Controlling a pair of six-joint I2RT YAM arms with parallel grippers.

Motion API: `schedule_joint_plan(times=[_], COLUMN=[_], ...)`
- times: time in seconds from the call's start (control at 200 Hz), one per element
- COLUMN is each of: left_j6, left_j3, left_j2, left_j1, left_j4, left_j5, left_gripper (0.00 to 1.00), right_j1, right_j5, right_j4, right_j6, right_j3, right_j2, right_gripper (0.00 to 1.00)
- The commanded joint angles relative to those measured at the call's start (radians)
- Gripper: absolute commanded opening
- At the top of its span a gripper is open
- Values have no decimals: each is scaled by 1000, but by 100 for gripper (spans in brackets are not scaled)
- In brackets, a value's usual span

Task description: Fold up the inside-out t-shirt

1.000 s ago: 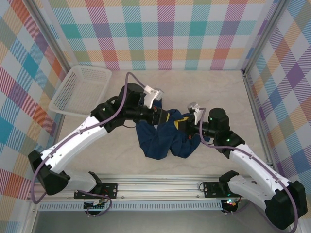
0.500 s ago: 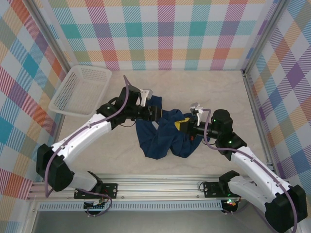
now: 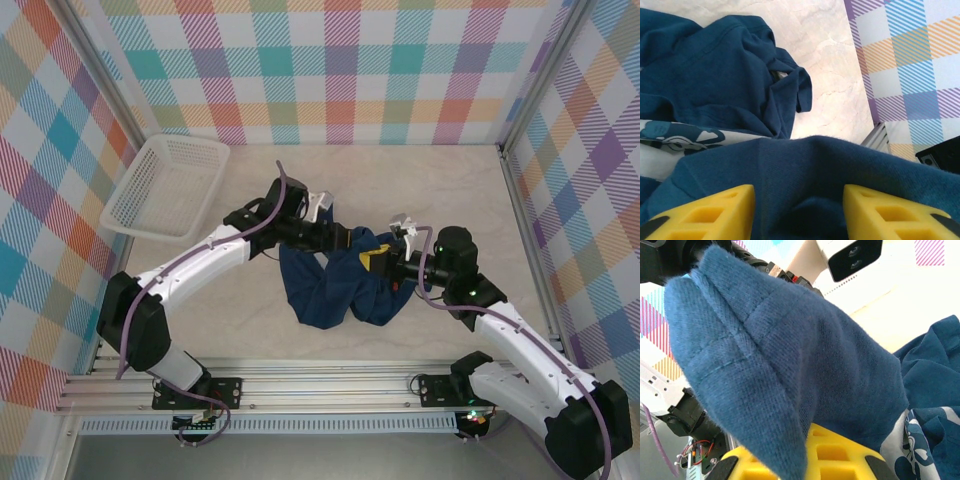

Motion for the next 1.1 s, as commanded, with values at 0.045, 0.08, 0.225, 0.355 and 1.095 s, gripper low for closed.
schedule_joint_plan(times=[0.045, 0.08, 0.225, 0.355, 1.095], left_j6=[-36, -39, -64, -139, 63], left_j3=[0, -5, -101, -230, -354], left_j2=[23, 11, -125, -274, -394], left_j1=[-4, 0, 36, 56, 55], left_j4=[88, 99, 321, 610, 743], left_j5=[103, 115, 154, 223, 376], left_gripper=[23, 17, 0, 0, 0], right_j1=[-4, -4, -4, -4, -4], right_j5=[10, 50, 255, 312, 271], right_j4=[11, -16, -167, -189, -484], right_j6=[-26, -26, -33, -5, -65], right_j3=[-5, -3, 9, -11, 149], right_j2=[-6, -12, -37, -59, -233], right_gripper=[0, 0, 0, 3, 53])
